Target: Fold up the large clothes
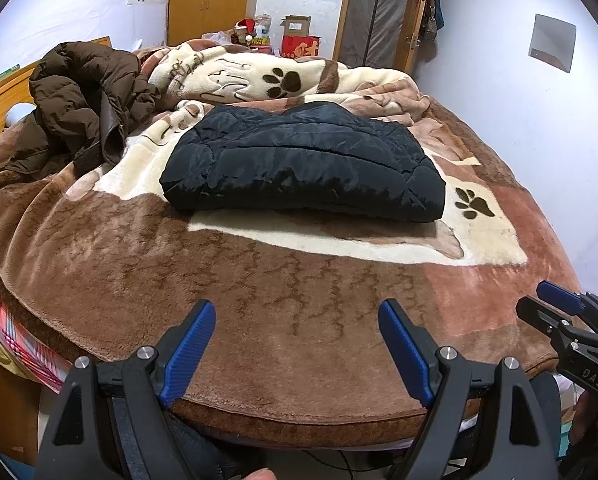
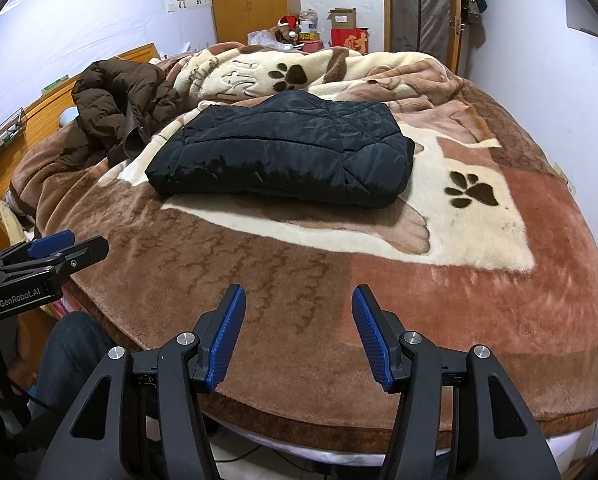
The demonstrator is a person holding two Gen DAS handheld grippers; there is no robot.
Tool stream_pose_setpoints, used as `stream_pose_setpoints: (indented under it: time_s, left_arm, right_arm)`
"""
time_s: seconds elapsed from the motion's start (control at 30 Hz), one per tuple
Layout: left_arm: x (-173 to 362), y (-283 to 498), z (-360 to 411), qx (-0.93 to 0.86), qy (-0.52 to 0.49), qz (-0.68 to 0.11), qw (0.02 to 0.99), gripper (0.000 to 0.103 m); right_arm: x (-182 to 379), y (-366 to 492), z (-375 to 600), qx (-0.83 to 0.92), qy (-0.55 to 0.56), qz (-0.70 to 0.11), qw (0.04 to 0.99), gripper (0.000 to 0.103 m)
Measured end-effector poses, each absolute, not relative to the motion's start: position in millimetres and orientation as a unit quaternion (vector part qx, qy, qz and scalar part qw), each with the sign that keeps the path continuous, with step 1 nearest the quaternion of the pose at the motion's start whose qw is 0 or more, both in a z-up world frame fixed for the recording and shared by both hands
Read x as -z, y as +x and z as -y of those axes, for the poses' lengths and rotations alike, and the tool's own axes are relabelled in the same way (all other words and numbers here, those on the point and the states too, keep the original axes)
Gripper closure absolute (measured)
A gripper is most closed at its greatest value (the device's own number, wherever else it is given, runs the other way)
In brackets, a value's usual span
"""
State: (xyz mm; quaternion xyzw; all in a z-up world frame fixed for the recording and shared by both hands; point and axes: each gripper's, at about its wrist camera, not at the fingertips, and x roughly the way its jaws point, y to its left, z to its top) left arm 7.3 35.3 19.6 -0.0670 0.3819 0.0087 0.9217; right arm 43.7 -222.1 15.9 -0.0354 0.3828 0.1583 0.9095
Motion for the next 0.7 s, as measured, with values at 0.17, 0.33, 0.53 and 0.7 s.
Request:
stream_pose_setpoints:
  time_s: [0.17, 0.33, 0.53, 0.7]
  left_arm:
    - [-17.0, 8.1, -33.1, -0.014, -0.061, -0.385, 0.921, 0.018]
    - [-14.8, 9.8, -31.7, -0.018, -0.057, -0.39, 0.919, 0.018]
    - [-11.1, 12.5, -31.1, -0.014, -0.063, -0.398, 0.915, 0.018]
    - [-6.3, 13.1, -30.8, -0.009, -0.07, -0.403, 0.913, 0.018]
  right_arm:
    - [-15.6, 43.8, 222.5, -0.158, -0.035, -0.383, 0.909, 0.047]
    - [-15.9, 43.4, 221.6, -0.158, -0.036, -0.384, 0.909, 0.047]
    - [-11.4, 44.4, 226.7, -0.159, -0.036, -0.387, 0.907, 0.047]
    - [-10.0, 46.1, 228.5, -0.159, -0.036, -0.388, 0.907, 0.047]
